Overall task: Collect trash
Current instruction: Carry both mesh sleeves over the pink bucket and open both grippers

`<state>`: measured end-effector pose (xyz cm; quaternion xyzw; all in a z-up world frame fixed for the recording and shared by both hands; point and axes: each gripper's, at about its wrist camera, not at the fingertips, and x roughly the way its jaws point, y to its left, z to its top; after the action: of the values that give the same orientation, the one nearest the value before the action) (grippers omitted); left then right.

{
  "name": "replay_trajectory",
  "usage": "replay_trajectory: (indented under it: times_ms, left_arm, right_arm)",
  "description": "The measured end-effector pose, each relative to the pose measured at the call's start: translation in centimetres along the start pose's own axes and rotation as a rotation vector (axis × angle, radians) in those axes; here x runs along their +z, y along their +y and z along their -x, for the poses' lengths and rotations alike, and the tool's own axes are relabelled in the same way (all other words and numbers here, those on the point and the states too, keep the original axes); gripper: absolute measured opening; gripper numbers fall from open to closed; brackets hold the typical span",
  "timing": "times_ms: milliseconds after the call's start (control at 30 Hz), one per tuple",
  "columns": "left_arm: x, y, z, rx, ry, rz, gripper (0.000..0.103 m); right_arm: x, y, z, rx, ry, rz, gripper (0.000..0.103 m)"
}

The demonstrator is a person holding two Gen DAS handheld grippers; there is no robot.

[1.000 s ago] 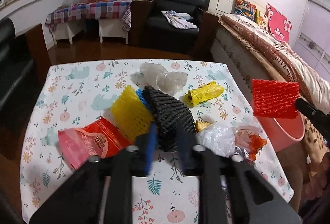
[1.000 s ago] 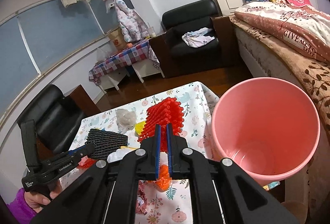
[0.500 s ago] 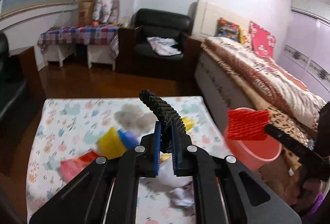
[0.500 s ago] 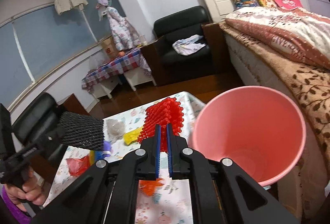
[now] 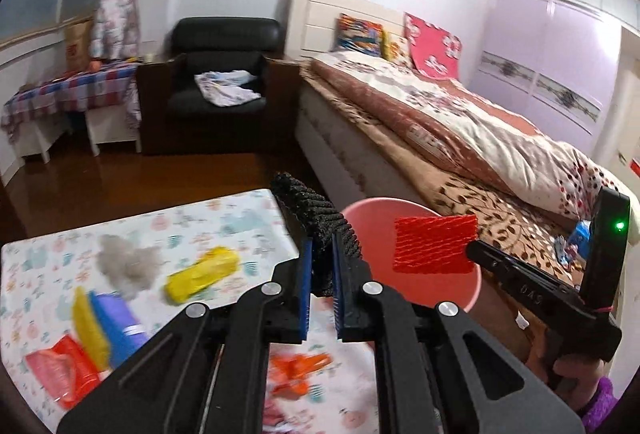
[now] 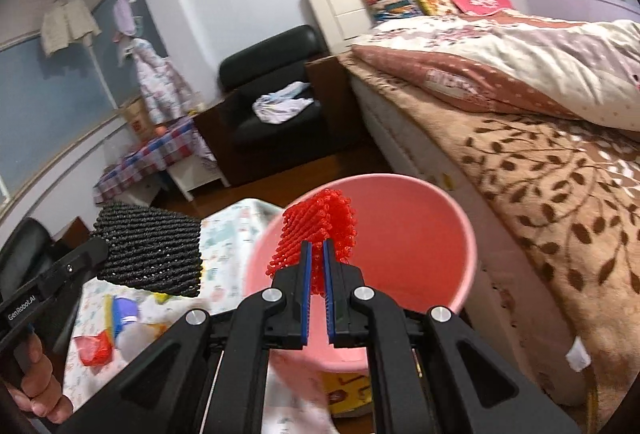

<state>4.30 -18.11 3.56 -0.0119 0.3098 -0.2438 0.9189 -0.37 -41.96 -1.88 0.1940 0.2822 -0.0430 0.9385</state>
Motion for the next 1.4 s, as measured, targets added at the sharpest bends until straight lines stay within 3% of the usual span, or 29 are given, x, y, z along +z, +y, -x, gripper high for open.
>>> replay_trajectory:
  times_ms: [400, 833, 933, 1000, 1033, 1067, 1400]
  left_arm:
    - [-1.2, -5.7, -6.6, -0.048, 0.104, -0.089, 0.009]
    - [-1.9, -6.3, -9.1, -0.054, 0.14, -0.103, 0.009]
    - [-1.9, -6.2, -9.1, -0.065, 0.145, -0.099, 0.014]
    - [-1.8, -6.0, -9.1, -0.075, 0.15, -0.092, 0.03]
    - [-1.7, -6.0, -9.0, -0.079, 0.147, -0.086, 0.039]
    - [-1.6, -5.9, -8.8, -0.083, 0.141, -0.081, 0.04]
    - [-1.2, -4.9, -6.3, -0.083, 0.101, -0.063, 0.04]
  right_arm:
    - [-0.7, -3.0, -2.5, -0.089, 0.041, 0.036, 0.006]
    - [-0.9, -4.1, -4.8, -0.093, 0.094, 0.024, 0.006]
    - [-0.9, -4.3, -5.0, -0.09, 0.096, 0.016, 0.019]
    - [-0.8, -4.3, -4.8, -0.091, 0.086, 0.009, 0.041]
    - [-0.8, -4.2, -4.6, -0.09, 0.08, 0.008, 0.044]
    - [-0.7, -4.1, -4.5, -0.087, 0.074, 0.007, 0.045]
    - [-0.5, -2.5, -2.7, -0.061, 0.031, 0.023, 0.054]
